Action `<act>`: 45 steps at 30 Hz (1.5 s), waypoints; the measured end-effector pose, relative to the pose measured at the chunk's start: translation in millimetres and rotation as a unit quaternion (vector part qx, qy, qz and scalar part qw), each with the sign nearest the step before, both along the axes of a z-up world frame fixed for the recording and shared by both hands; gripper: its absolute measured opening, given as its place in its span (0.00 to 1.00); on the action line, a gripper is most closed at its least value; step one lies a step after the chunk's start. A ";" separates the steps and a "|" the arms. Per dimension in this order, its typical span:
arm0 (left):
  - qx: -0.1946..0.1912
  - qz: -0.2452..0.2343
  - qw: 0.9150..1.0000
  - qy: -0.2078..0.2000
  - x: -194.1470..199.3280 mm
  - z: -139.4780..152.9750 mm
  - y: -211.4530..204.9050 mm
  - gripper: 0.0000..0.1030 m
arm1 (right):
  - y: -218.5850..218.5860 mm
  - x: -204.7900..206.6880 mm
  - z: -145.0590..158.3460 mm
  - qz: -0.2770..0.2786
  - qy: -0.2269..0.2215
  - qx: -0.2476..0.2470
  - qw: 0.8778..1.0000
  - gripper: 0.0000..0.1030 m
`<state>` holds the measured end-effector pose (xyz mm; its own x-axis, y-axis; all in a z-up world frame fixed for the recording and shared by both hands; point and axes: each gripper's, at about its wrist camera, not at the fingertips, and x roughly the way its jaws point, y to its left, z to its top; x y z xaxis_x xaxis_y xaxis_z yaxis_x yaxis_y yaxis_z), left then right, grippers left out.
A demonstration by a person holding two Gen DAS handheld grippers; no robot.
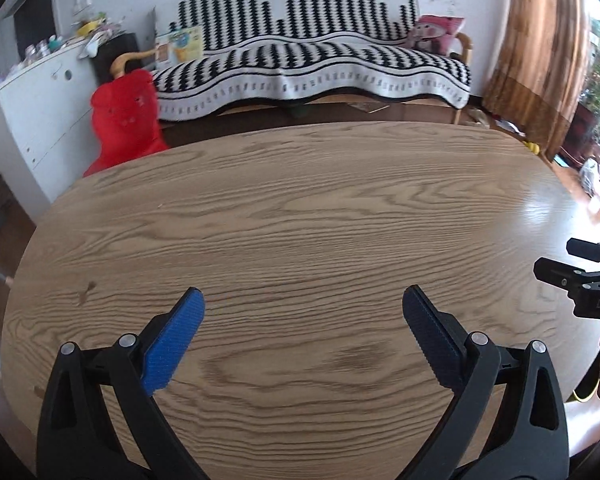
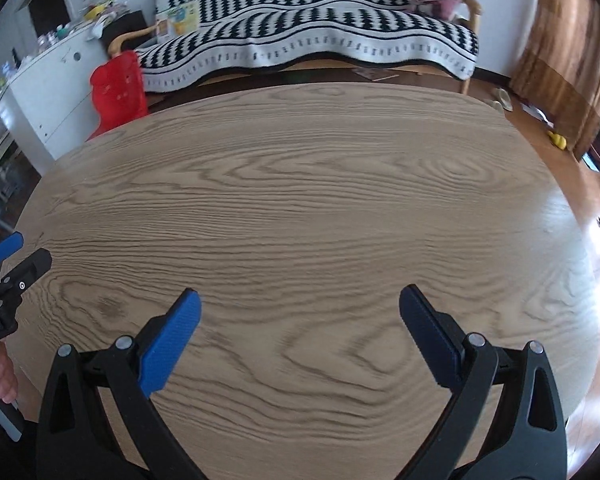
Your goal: Collect trash
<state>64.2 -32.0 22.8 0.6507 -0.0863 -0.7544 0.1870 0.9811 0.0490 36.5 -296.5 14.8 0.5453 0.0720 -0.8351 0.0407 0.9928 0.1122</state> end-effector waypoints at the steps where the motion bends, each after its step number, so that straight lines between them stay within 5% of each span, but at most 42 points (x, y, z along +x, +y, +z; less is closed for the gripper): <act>1: 0.000 0.002 1.000 0.000 -0.9 -0.4 2.0 0.93 | 5.7 1.9 -0.9 0.004 0.000 -0.004 1.000 0.93; 45: -0.008 0.023 1.000 0.004 -2.5 -8.4 19.5 0.93 | 17.6 9.5 -6.4 0.009 0.001 -0.012 1.000 0.93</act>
